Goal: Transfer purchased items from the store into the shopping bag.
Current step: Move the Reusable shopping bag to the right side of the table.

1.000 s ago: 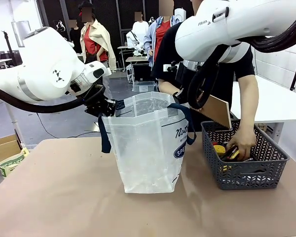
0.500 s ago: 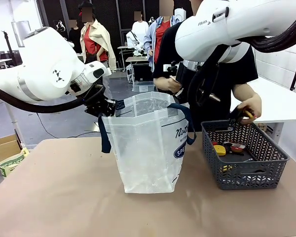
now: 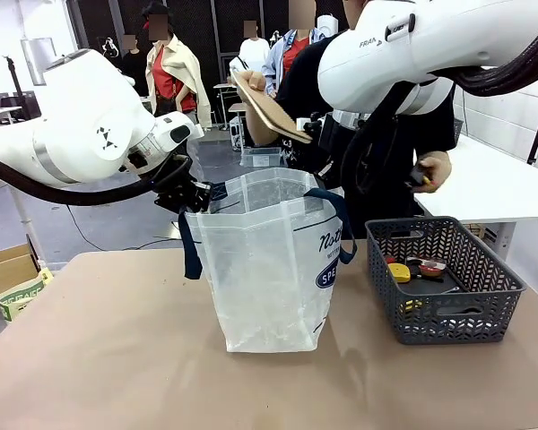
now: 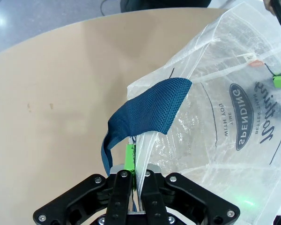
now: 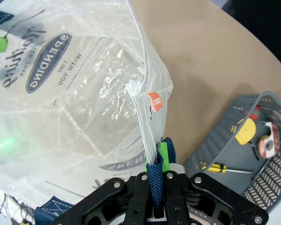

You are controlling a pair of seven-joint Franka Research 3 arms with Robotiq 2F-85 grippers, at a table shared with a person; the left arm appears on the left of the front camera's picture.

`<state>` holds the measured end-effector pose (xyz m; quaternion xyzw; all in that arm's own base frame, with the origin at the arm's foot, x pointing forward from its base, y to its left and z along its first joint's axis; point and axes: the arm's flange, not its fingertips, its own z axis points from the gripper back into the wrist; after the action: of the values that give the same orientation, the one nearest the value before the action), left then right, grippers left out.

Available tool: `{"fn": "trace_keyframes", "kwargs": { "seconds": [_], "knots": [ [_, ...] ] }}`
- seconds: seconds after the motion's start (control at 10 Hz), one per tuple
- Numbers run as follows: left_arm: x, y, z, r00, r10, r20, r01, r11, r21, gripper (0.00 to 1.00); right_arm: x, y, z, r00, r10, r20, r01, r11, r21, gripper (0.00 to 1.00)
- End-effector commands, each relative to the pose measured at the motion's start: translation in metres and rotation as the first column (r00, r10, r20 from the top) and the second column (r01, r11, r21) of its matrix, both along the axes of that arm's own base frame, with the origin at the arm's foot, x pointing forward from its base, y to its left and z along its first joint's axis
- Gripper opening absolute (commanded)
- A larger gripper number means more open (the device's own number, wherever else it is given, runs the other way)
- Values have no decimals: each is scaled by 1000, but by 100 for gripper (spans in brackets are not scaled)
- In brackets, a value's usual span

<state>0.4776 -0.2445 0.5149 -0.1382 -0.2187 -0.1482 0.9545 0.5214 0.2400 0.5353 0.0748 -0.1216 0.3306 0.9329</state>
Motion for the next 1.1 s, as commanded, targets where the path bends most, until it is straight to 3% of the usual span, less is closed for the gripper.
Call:
{"fn": "trace_keyframes", "kwargs": {
  "seconds": [0.0,0.8,1.0],
  "knots": [
    [2,-1,1,1000,-26,4,26,999,33,0,3,-1,-1,1000,14,-13,-15,999,-28,0],
    [8,7,0,999,-52,-12,52,998,30,0,5,-5,1,1000,9,-11,-10,999,-33,0],
    [3,3,-2,1000,-17,4,17,999,39,0,3,-5,0,1000,0,2,1,1000,-21,0]
  ]
}}
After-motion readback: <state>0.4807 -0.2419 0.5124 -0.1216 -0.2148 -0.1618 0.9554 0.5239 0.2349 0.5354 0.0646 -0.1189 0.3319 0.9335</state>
